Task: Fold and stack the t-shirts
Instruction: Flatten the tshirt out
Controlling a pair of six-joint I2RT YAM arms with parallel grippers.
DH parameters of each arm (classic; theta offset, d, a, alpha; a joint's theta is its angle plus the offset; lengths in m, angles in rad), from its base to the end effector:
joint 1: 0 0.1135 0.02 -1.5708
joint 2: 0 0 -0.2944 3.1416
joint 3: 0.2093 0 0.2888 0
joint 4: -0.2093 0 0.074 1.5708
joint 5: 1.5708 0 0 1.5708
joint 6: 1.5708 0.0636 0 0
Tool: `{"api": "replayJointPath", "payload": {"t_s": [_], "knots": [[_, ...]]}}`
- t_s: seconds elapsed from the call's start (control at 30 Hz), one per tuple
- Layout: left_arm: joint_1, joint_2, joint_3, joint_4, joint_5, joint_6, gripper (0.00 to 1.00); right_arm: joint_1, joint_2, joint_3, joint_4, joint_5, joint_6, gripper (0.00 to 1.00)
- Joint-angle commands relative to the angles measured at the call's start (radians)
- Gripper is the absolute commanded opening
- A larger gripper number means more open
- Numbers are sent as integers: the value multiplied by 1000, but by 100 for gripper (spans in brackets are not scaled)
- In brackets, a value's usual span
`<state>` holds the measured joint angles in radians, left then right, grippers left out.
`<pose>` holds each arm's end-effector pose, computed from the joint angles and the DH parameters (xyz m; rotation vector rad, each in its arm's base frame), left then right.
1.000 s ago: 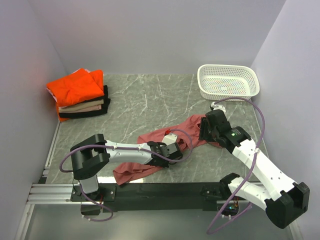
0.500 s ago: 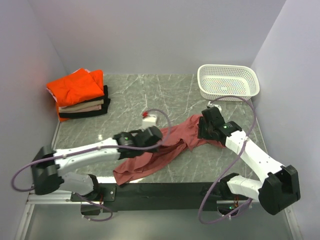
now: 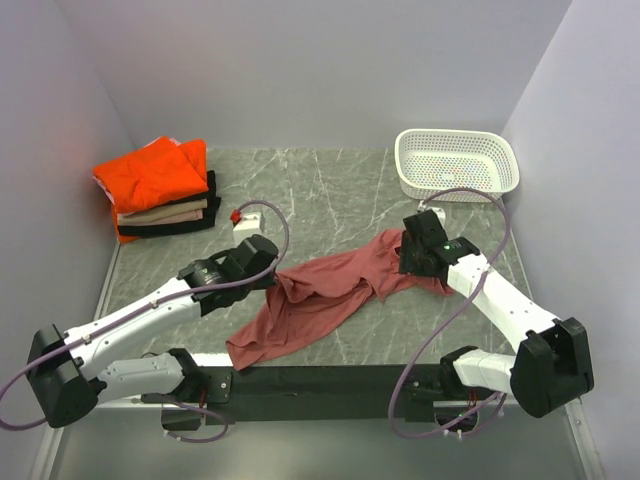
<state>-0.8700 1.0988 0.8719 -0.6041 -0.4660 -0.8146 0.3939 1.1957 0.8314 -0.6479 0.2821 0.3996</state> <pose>0.1915 -0.1827 0.2740 -0.1479 2.3054 -0.3021 0.2553 0.0869 0.2283 0.1099 2.5210 -0.0508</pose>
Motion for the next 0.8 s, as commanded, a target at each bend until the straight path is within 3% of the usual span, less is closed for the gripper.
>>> {"api": "replayJointPath", "payload": {"t_s": [0.0,0.43,0.77], "knots": [[31,-53,-5,-16,-31,35,0,-44,13,28,4,14,7,60],[178,-120,-8,-14,-5,114,0,-115,-4,-75,74,-80,85,60],[230,-128,-13,-3,29,153,0,-158,39,-112,117,-101,94,60]]}}
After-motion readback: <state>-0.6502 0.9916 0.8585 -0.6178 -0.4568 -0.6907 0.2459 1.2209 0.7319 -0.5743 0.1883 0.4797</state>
